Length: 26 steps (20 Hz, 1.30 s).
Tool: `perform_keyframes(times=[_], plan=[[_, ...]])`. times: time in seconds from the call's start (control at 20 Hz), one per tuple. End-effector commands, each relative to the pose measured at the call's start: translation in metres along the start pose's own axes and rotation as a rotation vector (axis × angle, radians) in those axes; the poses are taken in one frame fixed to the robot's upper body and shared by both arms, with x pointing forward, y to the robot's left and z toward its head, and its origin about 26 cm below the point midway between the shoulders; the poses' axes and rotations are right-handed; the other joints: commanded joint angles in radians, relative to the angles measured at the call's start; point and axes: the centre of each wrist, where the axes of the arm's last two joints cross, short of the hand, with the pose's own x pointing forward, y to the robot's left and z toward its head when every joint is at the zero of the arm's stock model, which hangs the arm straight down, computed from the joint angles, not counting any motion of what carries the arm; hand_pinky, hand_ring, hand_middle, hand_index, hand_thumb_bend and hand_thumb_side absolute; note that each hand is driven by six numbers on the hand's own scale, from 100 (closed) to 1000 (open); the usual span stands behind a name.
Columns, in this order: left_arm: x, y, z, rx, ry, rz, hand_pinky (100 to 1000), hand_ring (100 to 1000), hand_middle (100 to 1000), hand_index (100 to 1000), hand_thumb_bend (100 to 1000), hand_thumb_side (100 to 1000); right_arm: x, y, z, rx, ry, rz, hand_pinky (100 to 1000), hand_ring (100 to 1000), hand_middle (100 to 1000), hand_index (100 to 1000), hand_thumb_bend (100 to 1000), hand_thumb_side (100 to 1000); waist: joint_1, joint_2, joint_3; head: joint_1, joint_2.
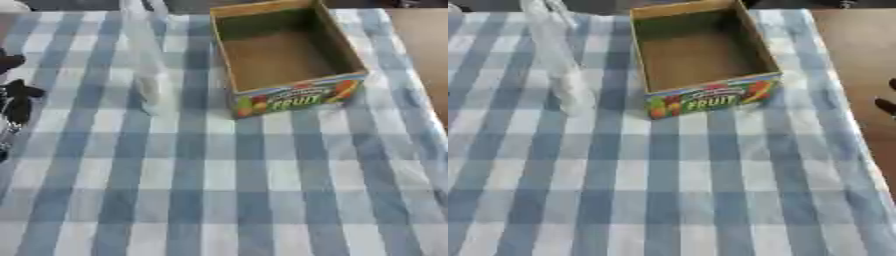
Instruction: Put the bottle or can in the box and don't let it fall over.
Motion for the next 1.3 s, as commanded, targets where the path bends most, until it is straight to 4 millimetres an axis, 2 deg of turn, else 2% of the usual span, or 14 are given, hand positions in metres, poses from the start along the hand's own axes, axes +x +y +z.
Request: perform_keyframes(times=[0.05,0.5,0.85,1.3], plan=[[0.005,0.006,-0.002,0.000,-0.013,-0.023,1000,708,900,1000,290,531,0.008,-0.005,-0.003,0.006,-0.022,0.020,873,1000,1000,995,100,657,-0.001,-0.021,0.000,0.001,-0.006],[0.003,0.009,-0.005,-0.018,0.002,-0.048,1000,710,901,1000,294,529,0.008,-0.005,-0.003,0.010,-0.021,0.020,873,1000,1000,995,100,656,-0.001,-0.023,0.000,0.002,-0.007],[0.000,0.014,-0.031,-0.117,-0.015,-0.153,1000,716,904,1000,309,516,0.007,-0.003,-0.004,0.018,-0.016,0.016,873,1000,1000,995,100,658,0.000,-0.026,-0.006,0.008,-0.007],[0.002,0.011,-0.057,-0.283,-0.043,-0.156,1000,724,912,1000,332,583,0.006,-0.002,-0.004,0.027,-0.013,0.014,873,1000,1000,995,100,658,0.001,-0.028,-0.013,0.015,-0.006]])
